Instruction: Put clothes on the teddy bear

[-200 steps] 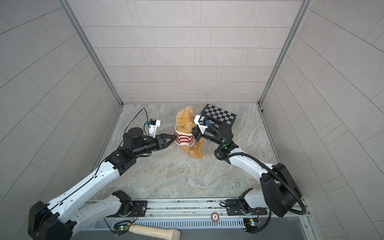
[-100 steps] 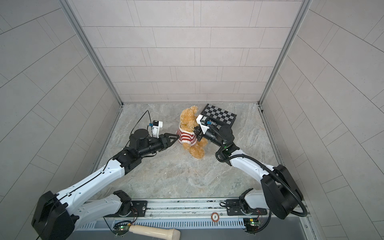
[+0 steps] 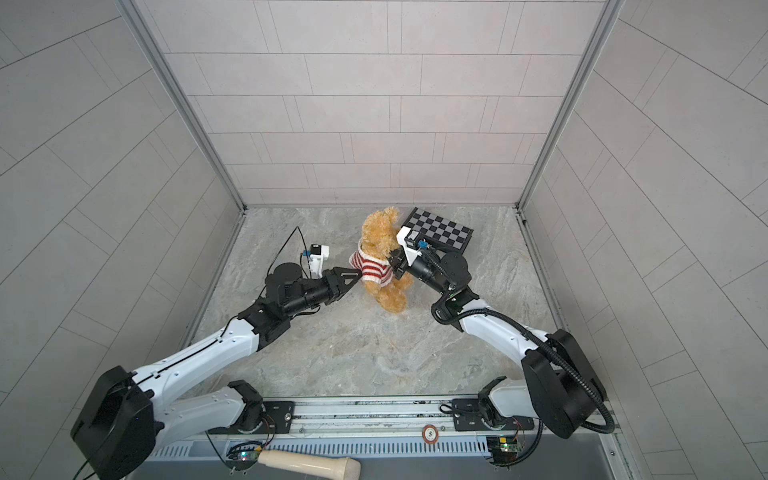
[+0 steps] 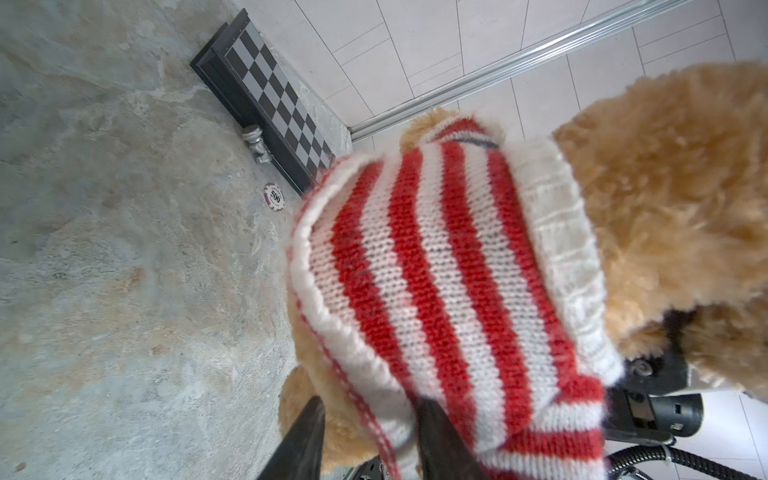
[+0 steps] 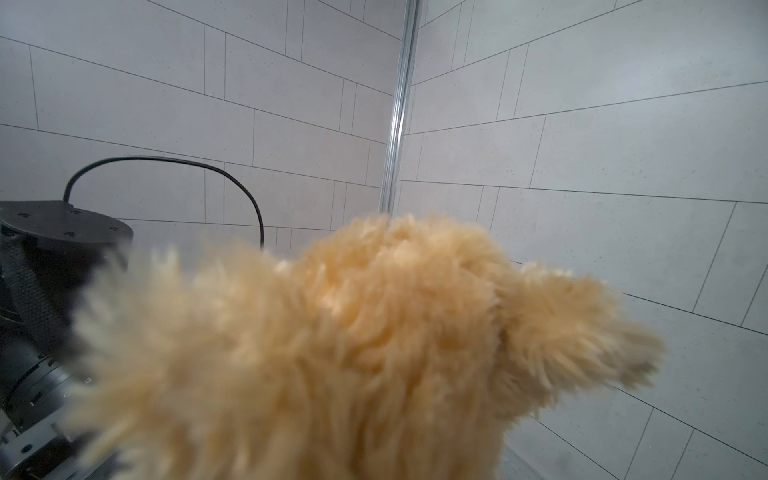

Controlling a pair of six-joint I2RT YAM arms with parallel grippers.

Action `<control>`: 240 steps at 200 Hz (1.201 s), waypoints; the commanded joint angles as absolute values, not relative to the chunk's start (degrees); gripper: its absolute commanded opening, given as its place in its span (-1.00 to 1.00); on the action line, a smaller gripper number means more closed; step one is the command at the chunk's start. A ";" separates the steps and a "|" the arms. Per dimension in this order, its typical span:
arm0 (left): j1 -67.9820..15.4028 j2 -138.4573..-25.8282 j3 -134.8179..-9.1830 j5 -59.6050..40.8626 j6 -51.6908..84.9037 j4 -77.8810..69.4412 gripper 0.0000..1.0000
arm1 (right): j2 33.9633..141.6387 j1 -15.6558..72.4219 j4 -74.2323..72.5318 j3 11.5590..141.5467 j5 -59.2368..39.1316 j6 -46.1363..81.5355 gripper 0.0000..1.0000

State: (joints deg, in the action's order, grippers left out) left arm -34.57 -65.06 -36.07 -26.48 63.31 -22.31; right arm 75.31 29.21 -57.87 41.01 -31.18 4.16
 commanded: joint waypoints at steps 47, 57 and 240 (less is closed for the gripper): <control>-35.42 -63.16 -36.03 -26.37 62.31 -22.56 -1.00 | 73.52 29.09 -63.06 41.45 -29.69 4.99 -1.00; -35.38 -62.22 -35.08 -25.73 61.80 -20.10 -1.00 | 73.28 28.55 -64.75 40.76 -28.69 5.93 -1.00; -33.78 -51.22 -39.83 -30.72 47.40 -0.58 -0.19 | 78.91 22.65 -81.45 46.76 -66.11 26.77 -1.00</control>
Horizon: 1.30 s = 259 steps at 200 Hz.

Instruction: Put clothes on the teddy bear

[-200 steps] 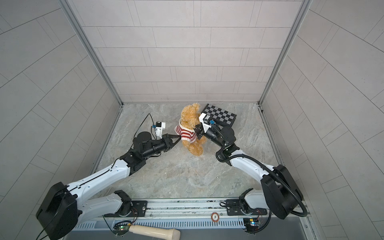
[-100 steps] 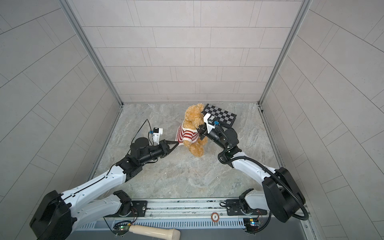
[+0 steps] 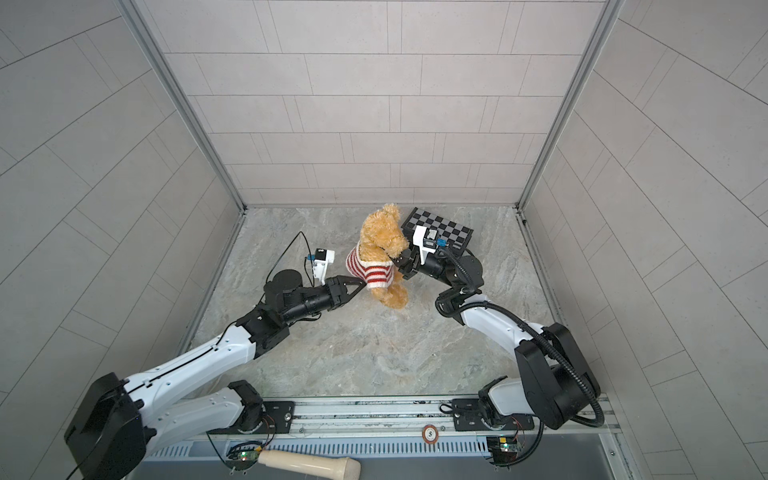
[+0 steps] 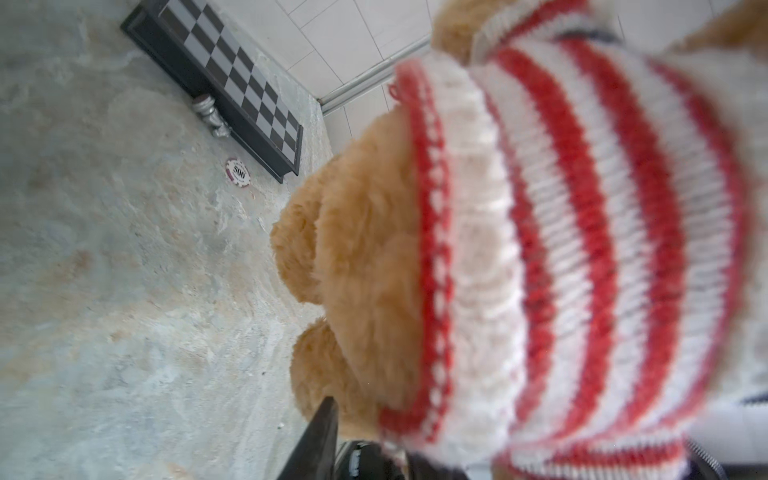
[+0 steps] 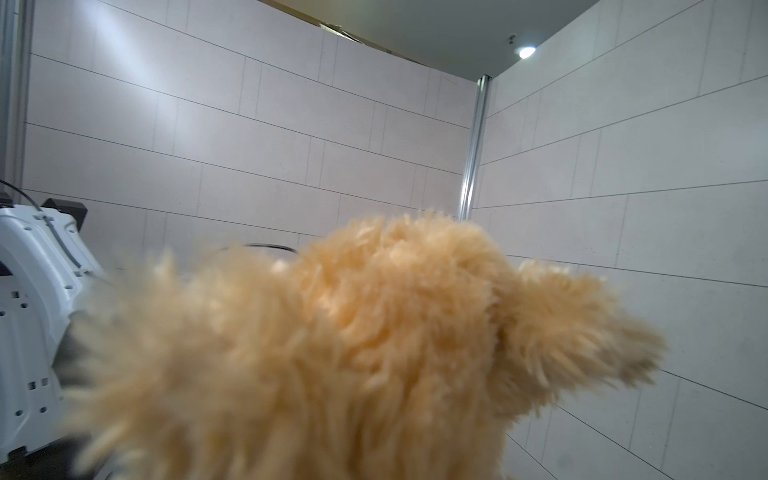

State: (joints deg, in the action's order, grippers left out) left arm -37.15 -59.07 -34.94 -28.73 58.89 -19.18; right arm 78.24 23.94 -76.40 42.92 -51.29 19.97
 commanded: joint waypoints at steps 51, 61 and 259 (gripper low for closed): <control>-23.49 -39.34 -36.66 -44.01 46.58 1.63 -0.28 | 81.57 22.32 -81.57 54.21 -78.37 33.91 -1.00; -23.49 -37.90 -34.03 -48.26 52.55 -9.58 -0.28 | 81.63 22.34 -81.48 55.42 -79.98 34.81 -1.00; -28.22 -45.59 -35.62 -43.25 54.15 -12.85 -1.00 | 85.20 27.51 -81.39 67.31 -87.31 37.00 -1.00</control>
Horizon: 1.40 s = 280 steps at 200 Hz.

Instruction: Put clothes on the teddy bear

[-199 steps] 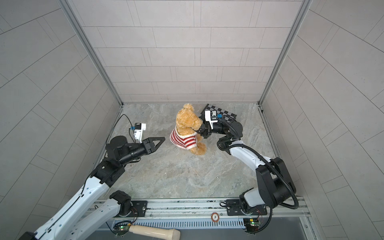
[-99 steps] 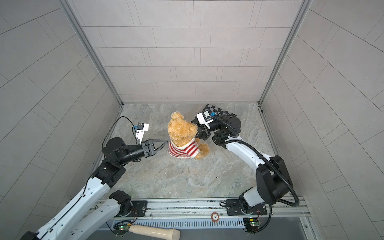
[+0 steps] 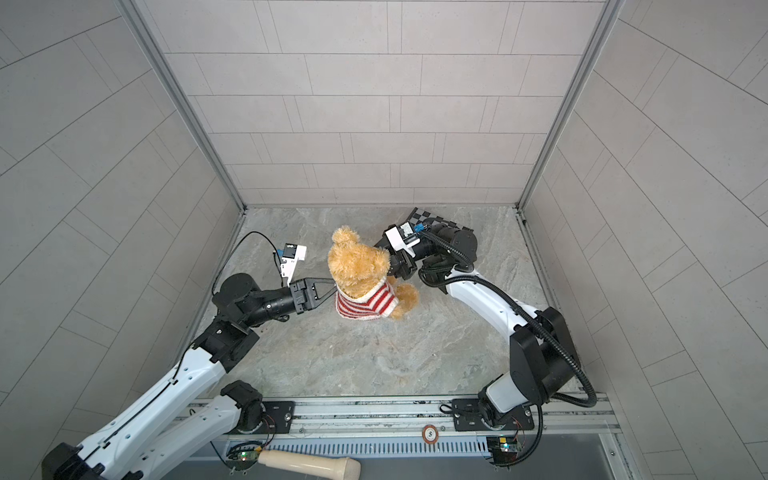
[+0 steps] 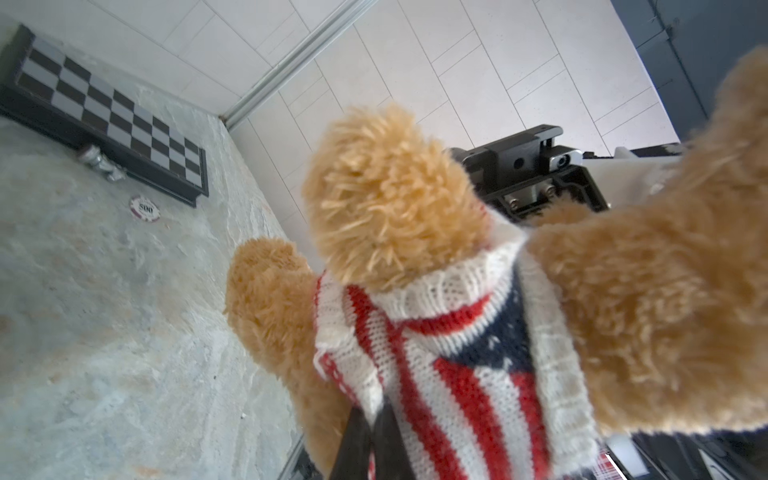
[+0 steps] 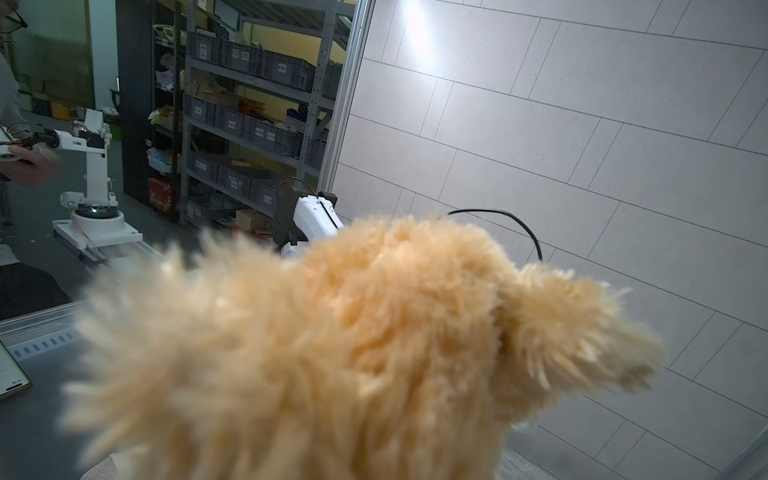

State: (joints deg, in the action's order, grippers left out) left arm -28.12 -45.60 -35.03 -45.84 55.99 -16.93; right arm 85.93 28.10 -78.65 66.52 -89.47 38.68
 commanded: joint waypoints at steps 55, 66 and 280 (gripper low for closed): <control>-26.54 -46.98 -33.16 -42.55 56.14 -14.15 -1.00 | 82.62 26.78 -81.30 66.45 -85.56 36.29 -1.00; -26.43 -46.39 -33.52 -42.13 55.01 -11.67 -1.00 | 82.36 26.40 -81.30 66.30 -84.92 35.95 -1.00; -32.34 -38.02 -32.48 -43.07 47.73 -0.03 -1.00 | 83.14 22.27 -65.73 64.00 -69.40 20.23 -1.00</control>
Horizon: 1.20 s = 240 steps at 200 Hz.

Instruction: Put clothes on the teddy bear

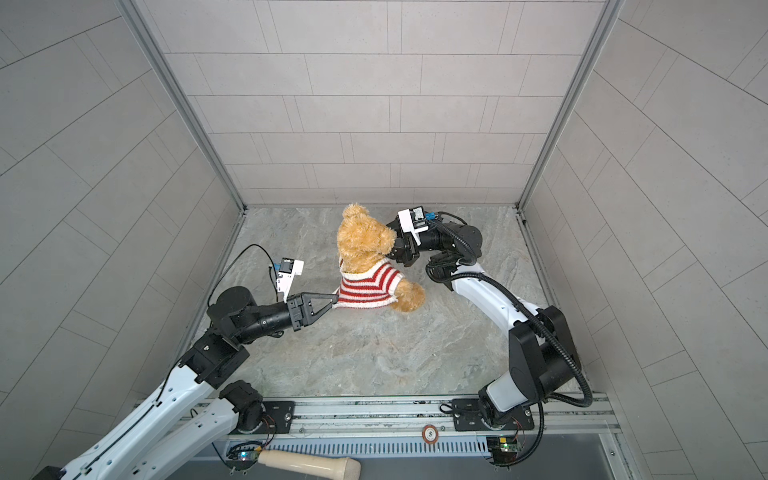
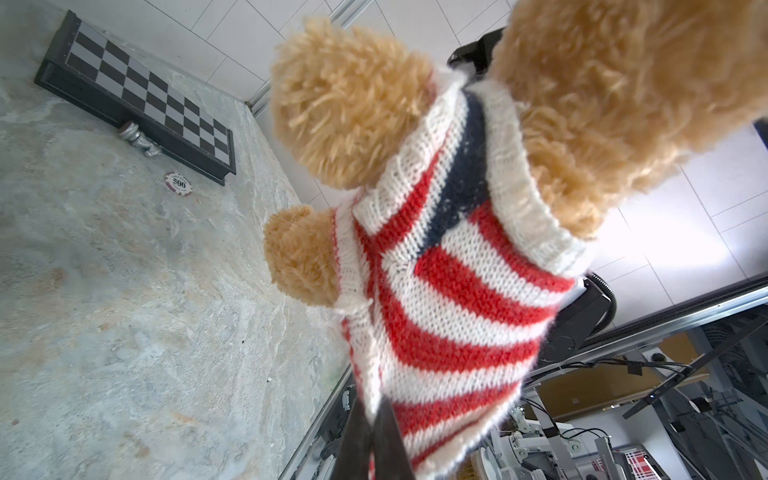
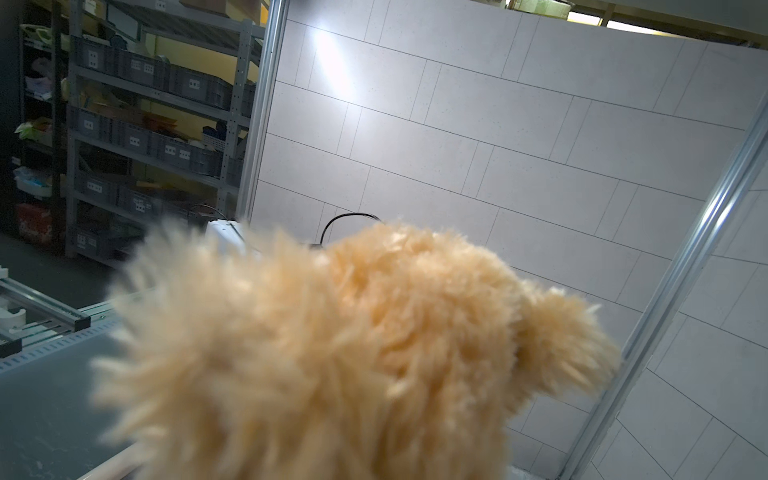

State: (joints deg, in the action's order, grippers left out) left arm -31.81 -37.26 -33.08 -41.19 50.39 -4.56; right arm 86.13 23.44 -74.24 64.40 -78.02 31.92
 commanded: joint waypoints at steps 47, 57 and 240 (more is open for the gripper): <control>-32.43 -42.19 -32.85 -40.96 49.13 -7.56 -0.66 | 77.16 24.34 -35.82 64.16 -65.04 -2.67 -1.00; -32.43 -42.08 -33.00 -40.05 48.97 -7.60 -0.57 | 77.06 24.75 -33.46 64.07 -64.35 -3.63 -1.00; -32.78 -43.16 -45.27 -17.82 19.07 9.50 1.00 | 79.08 37.69 7.59 74.29 4.74 7.98 -1.00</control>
State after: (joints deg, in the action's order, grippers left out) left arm -32.34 -38.50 -41.41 -18.26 23.68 15.73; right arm 78.59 33.45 0.89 70.15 -11.31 5.21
